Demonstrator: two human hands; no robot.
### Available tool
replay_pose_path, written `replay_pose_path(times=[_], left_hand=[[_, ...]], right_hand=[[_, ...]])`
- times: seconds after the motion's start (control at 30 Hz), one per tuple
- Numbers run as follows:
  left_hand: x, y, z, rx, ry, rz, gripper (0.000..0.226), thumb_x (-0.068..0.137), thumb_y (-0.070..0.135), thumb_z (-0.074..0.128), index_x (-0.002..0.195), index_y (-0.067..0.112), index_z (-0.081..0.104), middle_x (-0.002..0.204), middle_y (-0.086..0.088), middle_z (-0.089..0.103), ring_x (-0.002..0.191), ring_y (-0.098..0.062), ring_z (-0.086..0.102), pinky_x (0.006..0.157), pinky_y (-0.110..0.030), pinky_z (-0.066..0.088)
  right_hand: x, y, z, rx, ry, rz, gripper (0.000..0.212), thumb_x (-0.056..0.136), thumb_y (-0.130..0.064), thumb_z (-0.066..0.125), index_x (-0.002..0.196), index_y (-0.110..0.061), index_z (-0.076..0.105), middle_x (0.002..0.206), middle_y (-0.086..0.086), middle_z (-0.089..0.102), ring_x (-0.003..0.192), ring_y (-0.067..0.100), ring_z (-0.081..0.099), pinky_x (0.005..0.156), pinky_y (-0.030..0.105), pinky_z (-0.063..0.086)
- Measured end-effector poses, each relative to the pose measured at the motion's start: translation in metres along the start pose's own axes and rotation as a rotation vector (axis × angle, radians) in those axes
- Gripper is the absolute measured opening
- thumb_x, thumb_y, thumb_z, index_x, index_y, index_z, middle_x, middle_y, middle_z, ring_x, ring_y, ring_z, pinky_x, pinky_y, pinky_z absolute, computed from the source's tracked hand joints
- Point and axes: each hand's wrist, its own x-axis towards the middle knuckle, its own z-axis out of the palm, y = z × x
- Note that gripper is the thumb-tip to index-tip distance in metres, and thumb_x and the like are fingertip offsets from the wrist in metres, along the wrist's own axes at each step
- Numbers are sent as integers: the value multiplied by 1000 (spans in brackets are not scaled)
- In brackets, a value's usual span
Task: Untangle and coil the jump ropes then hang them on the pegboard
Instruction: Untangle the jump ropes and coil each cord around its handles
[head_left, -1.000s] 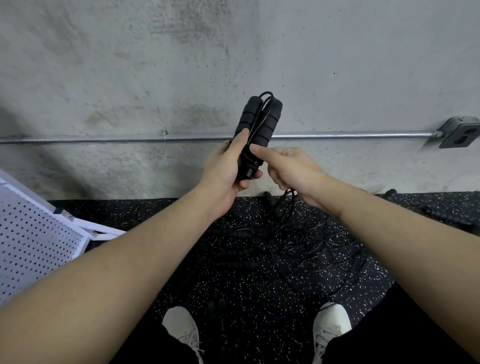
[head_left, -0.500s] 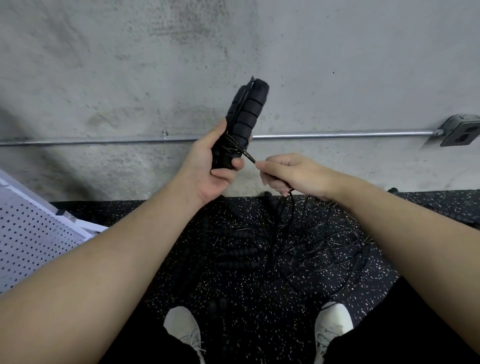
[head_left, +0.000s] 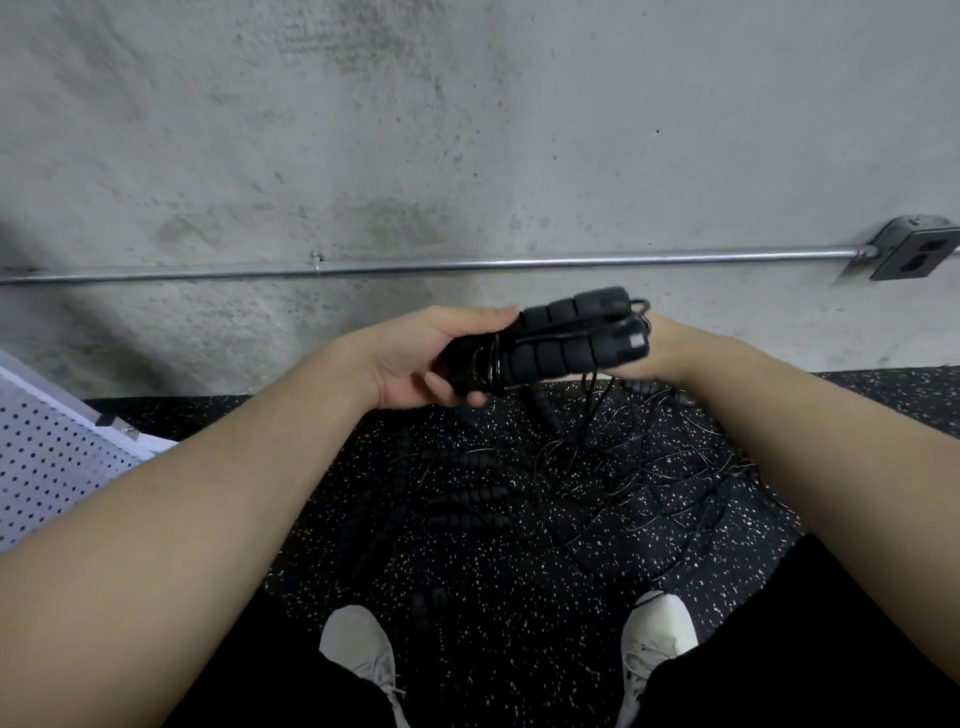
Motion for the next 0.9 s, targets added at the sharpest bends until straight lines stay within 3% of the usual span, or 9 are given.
replay_pose_path(times=[0.07,0.13,0.2,0.27,0.37,0.5,0.63,0.77,0.9], left_hand=[[1,-1,5,81,2,-21,30,84,40,63,102,16,68,86,-8,66,48,-17,57,27,-12,27],[2,-2,5,173,-10,-35,34,85,40,64,111,17,64,87,-7,66,49,-16,57,28,-12,30],[2,-3,5,301,-16,-60,32,87,42,69,111,21,65,86,-6,68,49,-16,58,29,-13,30],[3,-4,6,452,-7,-103,25,89,43,70,109,28,67,85,-2,70,49,-16,59,33,-15,30],[7,-11,12,622,12,-116,18,92,41,70,106,33,63,78,-1,72,49,-18,60,39,-17,31],[12,-14,15,710,109,-50,41,87,43,76,117,36,49,79,-4,72,48,-18,57,39,-20,35],[14,-11,20,812,201,-78,68,82,47,82,129,37,33,86,-8,71,46,-15,58,40,-23,40],[22,-13,22,987,211,-115,42,91,44,72,123,26,52,83,-2,67,44,-15,60,38,-22,43],[31,-16,19,941,309,-167,29,98,42,65,113,19,56,90,-4,65,44,-16,60,38,-22,46]], right_hand=[[4,9,-3,-87,-41,44,32,94,10,55,70,-11,59,65,-7,64,60,1,57,59,8,45],[14,10,-2,-233,-91,68,19,90,7,63,75,-4,69,72,-4,72,61,4,62,61,13,47],[20,4,3,-333,-102,70,13,89,-6,69,80,-15,74,82,-1,75,69,8,65,66,18,49],[22,2,6,-381,-80,47,8,88,-20,75,83,-27,76,85,-8,76,76,7,69,72,20,52],[19,2,7,-378,-101,78,9,86,-28,78,94,-29,80,84,-9,77,74,7,69,72,22,51],[17,0,4,-444,11,119,8,81,-42,79,87,-37,78,78,-19,73,72,1,64,73,27,49],[20,-4,5,-560,131,174,25,72,-61,78,80,-37,74,78,-17,72,78,8,64,74,29,49],[25,-19,13,-760,146,97,26,84,-58,69,92,-35,73,87,-12,70,85,15,59,71,31,41],[26,-30,18,-755,98,103,24,89,-56,65,98,-34,74,88,-11,66,84,13,53,71,30,37]])
